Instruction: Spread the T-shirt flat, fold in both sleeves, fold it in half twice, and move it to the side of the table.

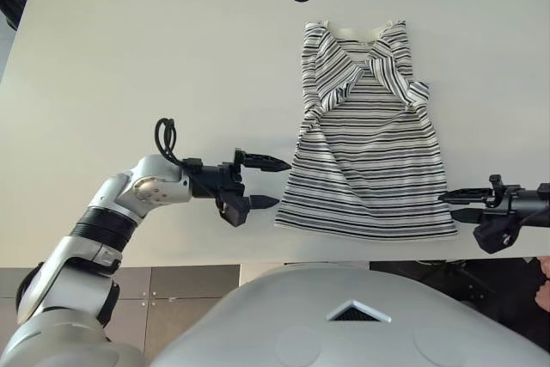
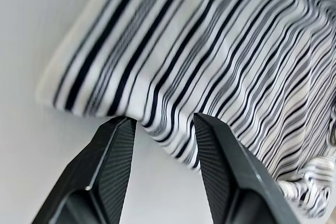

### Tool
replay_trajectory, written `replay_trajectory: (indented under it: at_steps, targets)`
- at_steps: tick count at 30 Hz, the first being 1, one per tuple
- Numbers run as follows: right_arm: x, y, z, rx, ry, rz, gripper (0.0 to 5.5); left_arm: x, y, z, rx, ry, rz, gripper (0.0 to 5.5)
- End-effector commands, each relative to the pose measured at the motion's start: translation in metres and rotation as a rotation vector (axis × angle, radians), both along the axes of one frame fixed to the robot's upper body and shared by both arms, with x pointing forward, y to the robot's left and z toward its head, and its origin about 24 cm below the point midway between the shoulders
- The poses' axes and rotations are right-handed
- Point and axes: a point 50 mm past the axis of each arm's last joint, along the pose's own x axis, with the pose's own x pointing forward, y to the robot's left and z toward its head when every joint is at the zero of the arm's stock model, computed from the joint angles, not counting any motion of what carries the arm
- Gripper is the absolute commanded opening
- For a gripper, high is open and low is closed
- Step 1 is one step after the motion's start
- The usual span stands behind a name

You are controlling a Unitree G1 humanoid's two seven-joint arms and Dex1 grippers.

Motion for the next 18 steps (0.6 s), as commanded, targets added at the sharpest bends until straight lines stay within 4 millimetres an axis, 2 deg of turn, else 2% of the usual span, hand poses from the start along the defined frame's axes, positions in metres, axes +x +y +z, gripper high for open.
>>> replay_trajectory:
  at_steps: [1, 6, 8, 15, 18]
  targets:
    - [-0.024, 0.004, -0.023, -0.057, 0.154, 0.025, 2.03, -0.037, 0.003, -0.040, 0.212, 0.198, -0.064, 4.73]
    - [-0.023, 0.010, -0.023, -0.041, 0.164, 0.039, 2.03, -0.039, -0.004, -0.043, 0.196, 0.207, -0.071, 4.73]
    - [-0.023, 0.012, -0.022, -0.032, 0.175, 0.035, 1.75, -0.039, -0.006, -0.043, 0.191, 0.208, -0.070, 4.46]
    - [-0.023, 0.017, -0.018, -0.012, 0.188, 0.032, 0.25, -0.040, -0.008, -0.046, 0.198, 0.221, -0.078, 2.99]
    - [-0.022, 0.019, -0.017, -0.008, 0.188, 0.033, 0.10, -0.042, -0.010, -0.047, 0.196, 0.229, -0.083, 2.32]
